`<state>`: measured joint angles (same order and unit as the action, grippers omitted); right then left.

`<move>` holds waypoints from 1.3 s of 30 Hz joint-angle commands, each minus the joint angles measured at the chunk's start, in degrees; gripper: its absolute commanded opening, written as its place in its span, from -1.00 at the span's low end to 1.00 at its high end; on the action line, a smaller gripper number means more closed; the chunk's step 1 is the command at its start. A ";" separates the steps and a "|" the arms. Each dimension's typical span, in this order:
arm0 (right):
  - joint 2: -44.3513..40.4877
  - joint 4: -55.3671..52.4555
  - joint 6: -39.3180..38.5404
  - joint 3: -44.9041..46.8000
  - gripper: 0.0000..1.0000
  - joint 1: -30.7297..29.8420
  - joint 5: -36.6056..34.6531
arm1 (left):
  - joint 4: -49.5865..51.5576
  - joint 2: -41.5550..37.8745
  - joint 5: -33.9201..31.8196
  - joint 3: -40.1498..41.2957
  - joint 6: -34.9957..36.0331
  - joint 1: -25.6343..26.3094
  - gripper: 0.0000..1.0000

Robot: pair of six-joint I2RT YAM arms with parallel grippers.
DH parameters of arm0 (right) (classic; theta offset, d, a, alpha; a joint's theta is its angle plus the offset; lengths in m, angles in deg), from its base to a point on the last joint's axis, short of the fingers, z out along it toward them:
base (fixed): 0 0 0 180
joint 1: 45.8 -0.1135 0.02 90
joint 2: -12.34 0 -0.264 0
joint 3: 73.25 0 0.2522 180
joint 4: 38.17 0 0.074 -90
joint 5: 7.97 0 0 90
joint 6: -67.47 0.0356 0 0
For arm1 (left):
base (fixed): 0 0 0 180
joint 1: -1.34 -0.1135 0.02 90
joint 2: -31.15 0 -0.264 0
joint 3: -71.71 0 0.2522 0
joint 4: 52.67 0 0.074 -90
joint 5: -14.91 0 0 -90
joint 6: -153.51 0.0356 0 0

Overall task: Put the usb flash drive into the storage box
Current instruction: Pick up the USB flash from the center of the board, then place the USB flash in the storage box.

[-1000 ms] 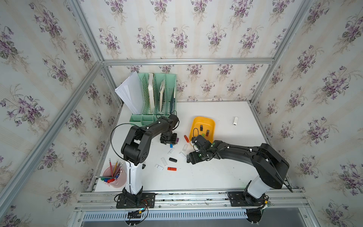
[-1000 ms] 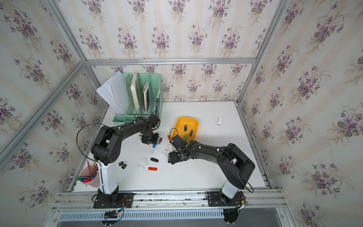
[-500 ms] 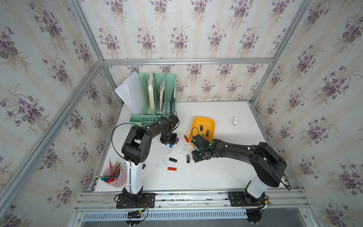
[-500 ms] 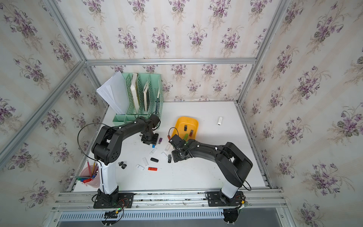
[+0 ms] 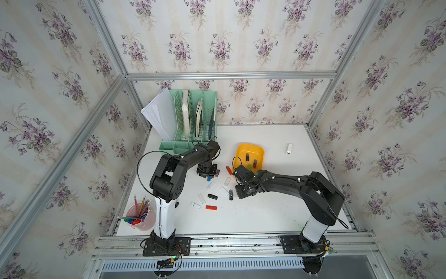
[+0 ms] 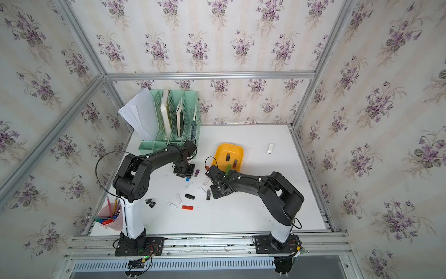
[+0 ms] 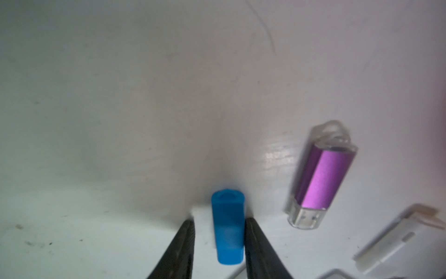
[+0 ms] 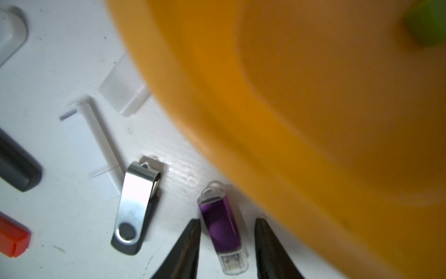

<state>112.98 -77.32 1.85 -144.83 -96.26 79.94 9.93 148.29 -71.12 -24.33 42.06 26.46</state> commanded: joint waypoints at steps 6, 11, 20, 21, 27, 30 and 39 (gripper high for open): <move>1.29 -1.45 0.05 -0.51 -0.35 -0.85 -1.05 | 0.63 0.66 0.78 0.24 0.18 0.02 -0.37; 1.75 -2.21 0.40 -0.83 -0.44 -1.79 -1.93 | 0.66 0.55 0.65 0.28 0.23 0.04 -0.43; 1.41 -2.59 0.98 -0.85 -0.60 -2.15 -2.37 | 0.73 0.56 0.52 0.53 0.30 0.06 -0.50; 1.25 -2.74 1.00 -0.89 -0.61 -2.10 -2.41 | 0.79 0.62 0.52 0.46 0.34 0.01 -0.50; -0.96 -3.26 1.50 -1.15 -0.66 -2.07 -2.48 | 0.90 0.81 0.43 0.38 0.44 0.01 -0.52; -2.39 -3.85 1.84 -1.38 -0.68 -2.10 -2.57 | 0.94 0.85 0.34 0.43 0.43 0.07 -0.53; -8.77 -8.58 2.02 -5.55 -0.72 -1.78 -4.89 | 1.48 0.84 0.09 0.19 0.63 0.02 -0.53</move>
<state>105.63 -83.25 4.08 -148.48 -98.27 76.88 10.02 148.33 -71.27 -24.31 42.10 26.48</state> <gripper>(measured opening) 0.212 0.237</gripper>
